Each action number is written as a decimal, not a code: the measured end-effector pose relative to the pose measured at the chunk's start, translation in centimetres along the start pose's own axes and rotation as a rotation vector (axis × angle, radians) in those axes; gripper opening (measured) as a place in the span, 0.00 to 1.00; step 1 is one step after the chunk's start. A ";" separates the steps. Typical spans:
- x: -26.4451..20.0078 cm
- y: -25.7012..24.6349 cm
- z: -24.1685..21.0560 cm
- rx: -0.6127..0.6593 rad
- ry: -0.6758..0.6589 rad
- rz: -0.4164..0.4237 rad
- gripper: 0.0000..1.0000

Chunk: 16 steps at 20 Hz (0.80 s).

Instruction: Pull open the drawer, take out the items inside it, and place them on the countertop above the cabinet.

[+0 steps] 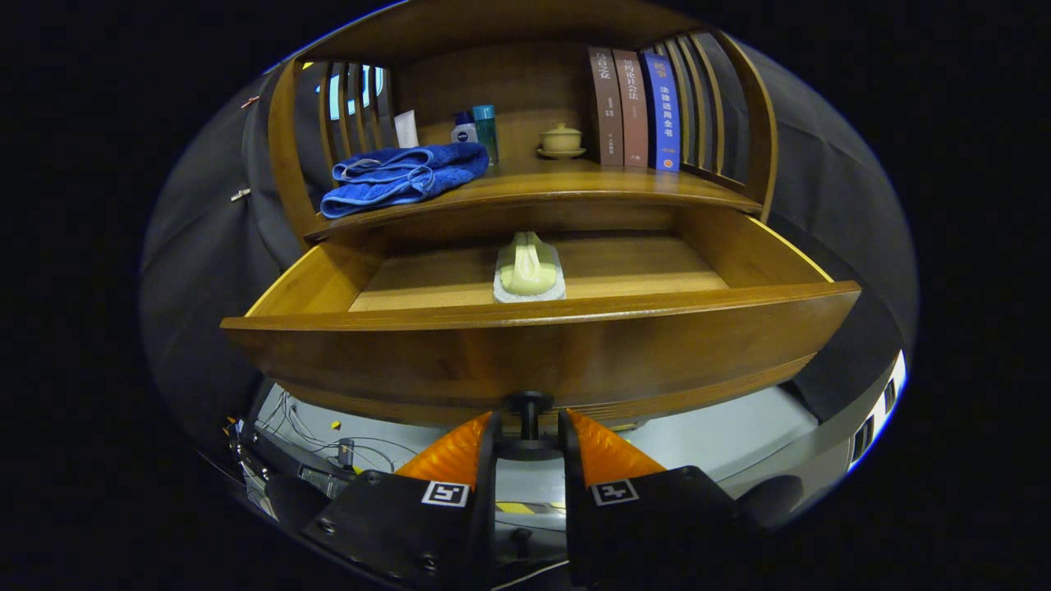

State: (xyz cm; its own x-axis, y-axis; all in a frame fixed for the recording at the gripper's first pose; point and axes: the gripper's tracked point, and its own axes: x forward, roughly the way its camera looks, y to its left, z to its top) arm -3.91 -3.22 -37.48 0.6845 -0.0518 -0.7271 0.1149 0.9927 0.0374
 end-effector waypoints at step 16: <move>-3.5 -0.7 -5.1 0.035 0.099 0.019 0.71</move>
State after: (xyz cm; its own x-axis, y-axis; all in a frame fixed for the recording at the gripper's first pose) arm -10.04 -3.13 -38.47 0.6129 -0.0203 -0.7899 0.1289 0.9888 0.0746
